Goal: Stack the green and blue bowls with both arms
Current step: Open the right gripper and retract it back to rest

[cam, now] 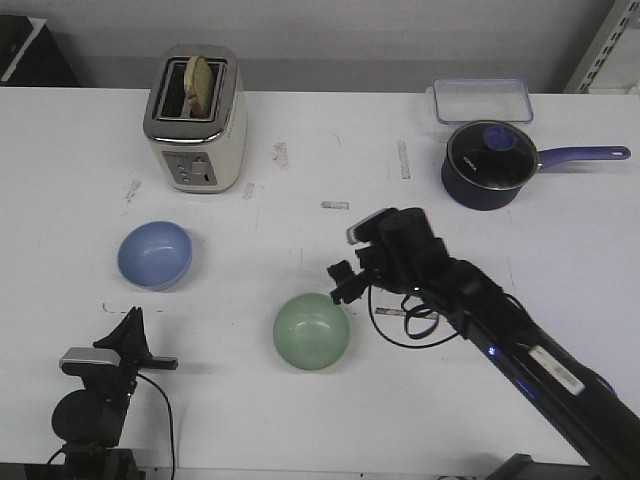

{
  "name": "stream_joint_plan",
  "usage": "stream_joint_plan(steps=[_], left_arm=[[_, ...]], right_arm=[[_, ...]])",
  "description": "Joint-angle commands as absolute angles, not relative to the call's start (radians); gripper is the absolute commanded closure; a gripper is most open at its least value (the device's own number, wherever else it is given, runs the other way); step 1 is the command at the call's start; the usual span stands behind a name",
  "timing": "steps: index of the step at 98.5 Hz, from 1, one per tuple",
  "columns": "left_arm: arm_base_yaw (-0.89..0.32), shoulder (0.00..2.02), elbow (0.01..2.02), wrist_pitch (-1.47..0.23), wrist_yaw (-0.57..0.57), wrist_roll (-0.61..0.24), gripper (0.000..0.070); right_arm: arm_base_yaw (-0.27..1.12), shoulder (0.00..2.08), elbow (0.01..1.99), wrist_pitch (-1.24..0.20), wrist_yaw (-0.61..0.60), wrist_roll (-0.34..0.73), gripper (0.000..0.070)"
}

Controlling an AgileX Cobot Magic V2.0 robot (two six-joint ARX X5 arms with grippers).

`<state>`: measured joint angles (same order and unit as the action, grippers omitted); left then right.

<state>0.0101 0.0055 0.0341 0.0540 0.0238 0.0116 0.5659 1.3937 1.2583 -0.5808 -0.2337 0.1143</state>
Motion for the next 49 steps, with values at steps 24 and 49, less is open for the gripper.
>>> stream_joint_plan(steps=[24, 49], left_arm=[[0.010, 0.004, 0.013, 0.128, 0.023, 0.007, 0.0698], [0.010, 0.004, 0.013, 0.136, 0.022, -0.025, 0.0699]], right_arm=[[0.345, 1.144, 1.227, -0.654, -0.046, 0.031, 0.0699], [0.138, 0.897, 0.923, -0.527, -0.044, -0.002, 0.0699]])
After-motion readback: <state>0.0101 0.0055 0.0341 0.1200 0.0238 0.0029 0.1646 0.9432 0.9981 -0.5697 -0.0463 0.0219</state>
